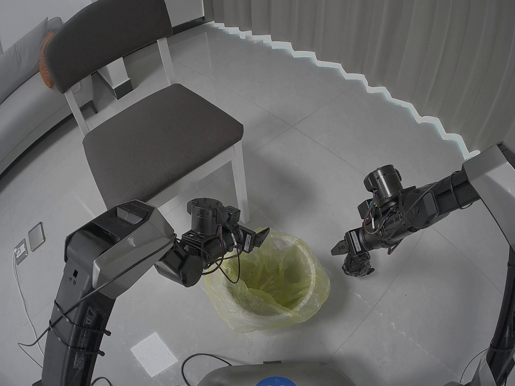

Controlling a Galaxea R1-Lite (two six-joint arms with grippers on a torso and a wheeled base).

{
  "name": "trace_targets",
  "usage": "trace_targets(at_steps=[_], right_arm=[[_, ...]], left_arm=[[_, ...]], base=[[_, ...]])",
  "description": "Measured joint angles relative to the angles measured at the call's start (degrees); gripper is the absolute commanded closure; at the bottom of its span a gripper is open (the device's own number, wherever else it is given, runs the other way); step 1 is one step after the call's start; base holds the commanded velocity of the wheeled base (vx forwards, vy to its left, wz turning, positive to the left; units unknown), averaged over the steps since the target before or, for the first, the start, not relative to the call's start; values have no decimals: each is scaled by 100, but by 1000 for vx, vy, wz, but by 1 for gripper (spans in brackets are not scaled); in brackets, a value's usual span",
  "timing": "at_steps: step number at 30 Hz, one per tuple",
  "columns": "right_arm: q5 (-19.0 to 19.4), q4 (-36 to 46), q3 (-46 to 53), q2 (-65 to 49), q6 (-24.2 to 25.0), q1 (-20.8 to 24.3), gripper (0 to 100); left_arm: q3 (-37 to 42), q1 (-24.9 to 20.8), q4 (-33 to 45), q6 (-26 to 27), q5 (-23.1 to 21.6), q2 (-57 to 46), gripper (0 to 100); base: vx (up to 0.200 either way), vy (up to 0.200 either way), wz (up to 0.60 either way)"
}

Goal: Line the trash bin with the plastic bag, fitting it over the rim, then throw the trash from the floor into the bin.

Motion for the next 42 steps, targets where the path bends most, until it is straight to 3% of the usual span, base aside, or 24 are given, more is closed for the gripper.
trace_targets(at_steps=[10, 24, 42], right_arm=[[0, -7, 56, -11, 0, -35, 0], [52, -312, 393, -5, -41, -172, 0], [148, -377, 485, 22, -59, -179, 0]], left_arm=[[-196, 151, 33, 106, 9, 243, 0], [-1175, 480, 466, 169, 99, 835, 0], [-828, 767, 397, 43, 126, 898, 0]], base=[[0, 0, 0], [0, 0, 0], [0, 0, 0]])
